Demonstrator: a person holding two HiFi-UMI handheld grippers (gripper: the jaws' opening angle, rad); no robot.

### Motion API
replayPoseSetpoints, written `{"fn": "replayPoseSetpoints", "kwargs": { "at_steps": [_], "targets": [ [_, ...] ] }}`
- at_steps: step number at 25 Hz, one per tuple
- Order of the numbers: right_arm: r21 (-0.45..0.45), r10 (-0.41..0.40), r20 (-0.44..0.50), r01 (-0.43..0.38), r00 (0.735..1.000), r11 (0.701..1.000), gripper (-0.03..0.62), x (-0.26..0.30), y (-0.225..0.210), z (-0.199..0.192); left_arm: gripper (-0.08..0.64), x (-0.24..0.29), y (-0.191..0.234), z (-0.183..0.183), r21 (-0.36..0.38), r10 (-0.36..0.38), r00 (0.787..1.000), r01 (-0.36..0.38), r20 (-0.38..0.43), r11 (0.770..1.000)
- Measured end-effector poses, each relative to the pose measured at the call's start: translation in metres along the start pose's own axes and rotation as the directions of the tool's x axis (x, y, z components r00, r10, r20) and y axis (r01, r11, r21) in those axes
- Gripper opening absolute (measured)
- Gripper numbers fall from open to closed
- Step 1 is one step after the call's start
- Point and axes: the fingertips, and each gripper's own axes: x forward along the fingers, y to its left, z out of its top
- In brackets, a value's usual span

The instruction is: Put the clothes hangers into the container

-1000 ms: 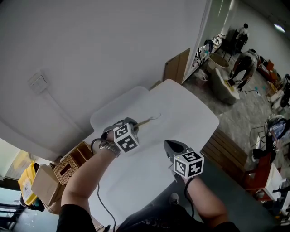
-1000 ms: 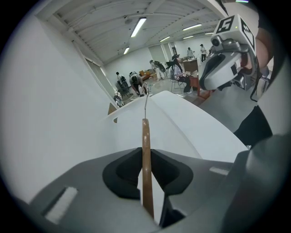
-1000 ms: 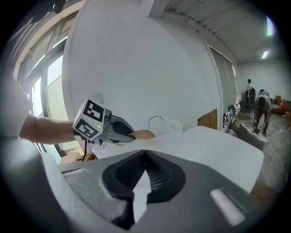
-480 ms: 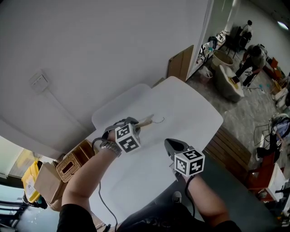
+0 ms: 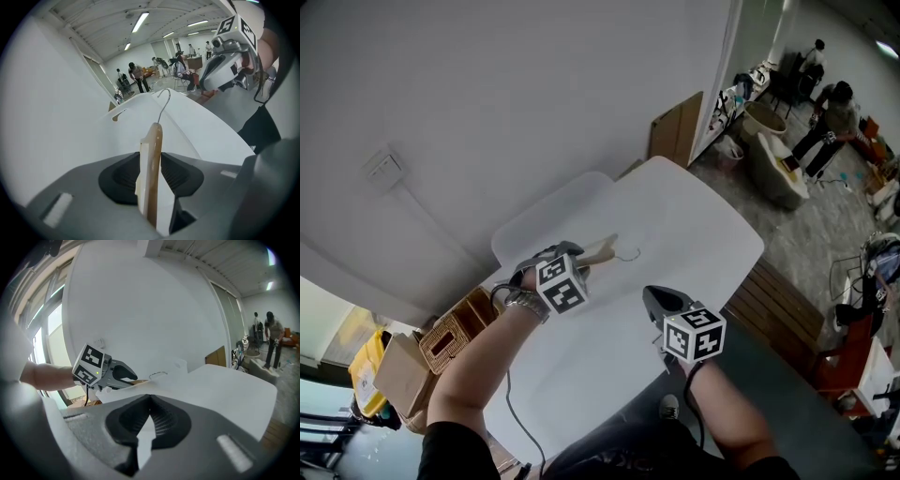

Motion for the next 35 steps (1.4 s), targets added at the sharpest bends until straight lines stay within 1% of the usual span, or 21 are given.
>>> {"fn": "replayPoseSetpoints", "kwargs": {
  "at_steps": [5, 9, 14, 16, 18, 20, 23, 27, 30, 35],
  "targets": [
    [0.002, 0.01, 0.007, -0.01, 1.0, 1.0, 0.002, -0.006, 0.001, 0.0, 0.158, -0.012, -0.003, 0.001, 0.003, 0.017, 1.0, -0.017, -0.001, 1.0],
    [0.005, 0.026, 0.012, -0.026, 1.0, 1.0, 0.002, -0.009, 0.005, -0.001, 0.152, -0.031, -0.001, 0.001, -0.019, 0.082, 0.996, -0.082, 0.032, 0.996],
    [0.0, 0.058, 0.018, -0.058, 0.998, 0.998, 0.002, -0.012, 0.016, -0.002, 0.107, -0.061, -0.003, -0.001, -0.064, 0.151, 0.986, -0.147, 0.066, 0.987],
    [-0.008, 0.072, 0.02, -0.072, 0.997, 0.997, 0.002, -0.015, 0.021, -0.003, 0.073, -0.075, -0.006, -0.001, -0.077, 0.178, 0.981, -0.172, 0.073, 0.982],
    [-0.019, 0.089, 0.021, -0.088, 0.996, 0.996, 0.002, -0.019, 0.026, -0.002, 0.012, -0.089, -0.008, 0.001, -0.092, 0.208, 0.975, -0.201, 0.081, 0.975],
    [-0.031, 0.108, 0.02, -0.107, 0.994, 0.994, 0.002, -0.023, 0.032, -0.003, 0.006, -0.103, -0.012, 0.001, -0.117, 0.238, 0.967, -0.227, 0.089, 0.967],
    [-0.051, 0.142, 0.011, -0.141, 0.99, 0.989, 0.002, -0.033, 0.041, -0.006, 0.006, -0.127, -0.024, 0.004, -0.173, 0.287, 0.953, -0.267, 0.102, 0.948],
    [-0.083, 0.182, -0.001, -0.181, 0.983, 0.98, 0.002, -0.053, 0.046, -0.005, 0.005, -0.157, -0.045, 0.016, -0.288, 0.349, 0.927, -0.301, 0.134, 0.909],
    [-0.103, 0.209, -0.009, -0.208, 0.978, 0.973, 0.002, -0.07, 0.044, -0.006, 0.005, -0.17, -0.069, 0.029, -0.376, 0.379, 0.912, -0.3, 0.156, 0.877],
    [-0.122, 0.244, -0.025, -0.245, 0.969, 0.962, 0.002, -0.098, 0.042, -0.018, 0.006, -0.173, -0.114, 0.047, -0.501, 0.405, 0.896, -0.27, 0.182, 0.822]
  ]
}}
